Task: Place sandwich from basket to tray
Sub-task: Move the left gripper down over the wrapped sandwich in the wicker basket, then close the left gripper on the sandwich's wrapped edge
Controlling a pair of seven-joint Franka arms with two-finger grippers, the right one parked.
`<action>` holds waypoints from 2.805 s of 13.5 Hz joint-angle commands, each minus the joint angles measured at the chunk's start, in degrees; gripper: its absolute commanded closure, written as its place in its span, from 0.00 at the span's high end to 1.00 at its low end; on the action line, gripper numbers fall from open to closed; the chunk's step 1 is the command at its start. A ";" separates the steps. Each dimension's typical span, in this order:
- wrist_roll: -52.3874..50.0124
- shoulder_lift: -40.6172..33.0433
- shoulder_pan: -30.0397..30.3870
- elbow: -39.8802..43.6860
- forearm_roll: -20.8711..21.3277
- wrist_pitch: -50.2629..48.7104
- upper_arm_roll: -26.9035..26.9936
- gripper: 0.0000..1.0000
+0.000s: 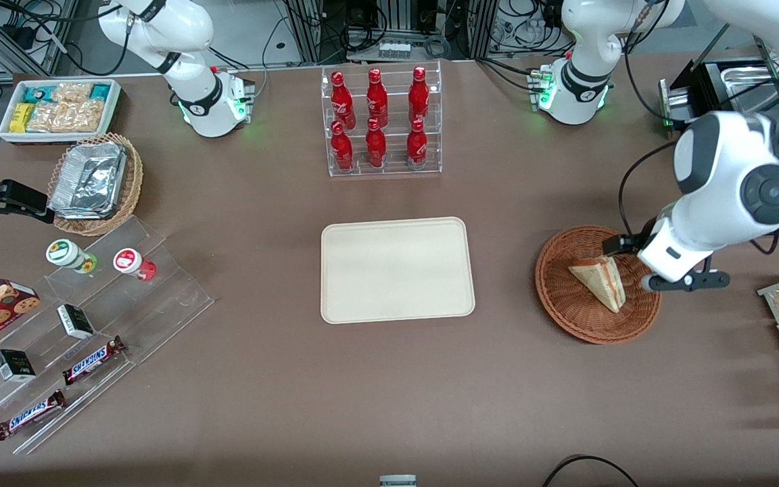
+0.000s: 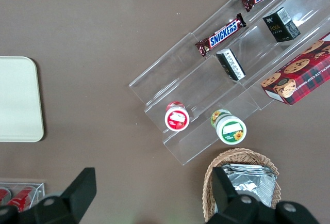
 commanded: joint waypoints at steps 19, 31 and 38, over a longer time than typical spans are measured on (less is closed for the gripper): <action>-34.54 -2.22 0.66 -20.02 2.33 25.87 -0.17 1.00; -36.29 3.06 2.51 -21.96 1.98 32.11 -0.17 1.00; -39.63 3.15 2.42 -21.96 1.89 31.68 -0.17 0.00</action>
